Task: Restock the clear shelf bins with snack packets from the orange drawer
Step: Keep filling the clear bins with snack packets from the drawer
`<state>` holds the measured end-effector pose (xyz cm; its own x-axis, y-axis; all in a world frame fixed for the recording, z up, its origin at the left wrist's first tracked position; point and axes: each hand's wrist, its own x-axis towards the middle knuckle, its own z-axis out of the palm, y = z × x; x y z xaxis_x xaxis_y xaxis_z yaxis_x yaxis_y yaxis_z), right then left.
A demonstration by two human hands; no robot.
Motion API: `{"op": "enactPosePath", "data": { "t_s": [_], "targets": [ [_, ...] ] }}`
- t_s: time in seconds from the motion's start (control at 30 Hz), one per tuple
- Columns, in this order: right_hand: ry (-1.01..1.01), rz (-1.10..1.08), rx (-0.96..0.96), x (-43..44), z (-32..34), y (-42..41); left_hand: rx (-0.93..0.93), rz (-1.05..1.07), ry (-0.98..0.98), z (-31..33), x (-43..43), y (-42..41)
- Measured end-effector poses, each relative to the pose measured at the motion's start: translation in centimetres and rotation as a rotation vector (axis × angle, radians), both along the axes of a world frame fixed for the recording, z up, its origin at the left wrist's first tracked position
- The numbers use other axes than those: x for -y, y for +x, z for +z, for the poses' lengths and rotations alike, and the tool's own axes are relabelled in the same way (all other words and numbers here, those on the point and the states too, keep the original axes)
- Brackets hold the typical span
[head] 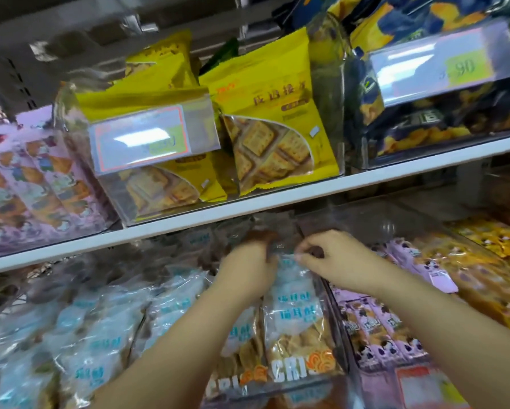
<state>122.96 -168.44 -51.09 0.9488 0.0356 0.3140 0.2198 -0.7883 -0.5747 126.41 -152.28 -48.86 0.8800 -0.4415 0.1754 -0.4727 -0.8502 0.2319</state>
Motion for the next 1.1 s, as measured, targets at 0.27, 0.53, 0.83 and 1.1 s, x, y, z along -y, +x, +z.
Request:
{"op": "enactPosePath", "data": {
  "t_s": [0.27, 0.53, 0.83, 1.1],
  "targets": [
    [0.265, -0.066, 0.057, -0.7, -1.1, 2.0, -0.087, 0.04, -0.003, 1.4, 0.1, 1.5],
    [0.083, -0.087, 0.134, -0.5, -1.2, 2.8, -0.158, 0.082, -0.117, 1.4, 0.5, 3.8],
    [0.126, -0.011, 0.023, -0.3, -0.8, 2.1, -0.113, -0.023, 0.098, 1.1, 0.3, 3.4],
    [-0.125, -0.038, -0.005, -1.0, -0.2, 2.0, -0.226, -0.101, 0.129, 1.5, -0.6, 3.1]
  ]
}}
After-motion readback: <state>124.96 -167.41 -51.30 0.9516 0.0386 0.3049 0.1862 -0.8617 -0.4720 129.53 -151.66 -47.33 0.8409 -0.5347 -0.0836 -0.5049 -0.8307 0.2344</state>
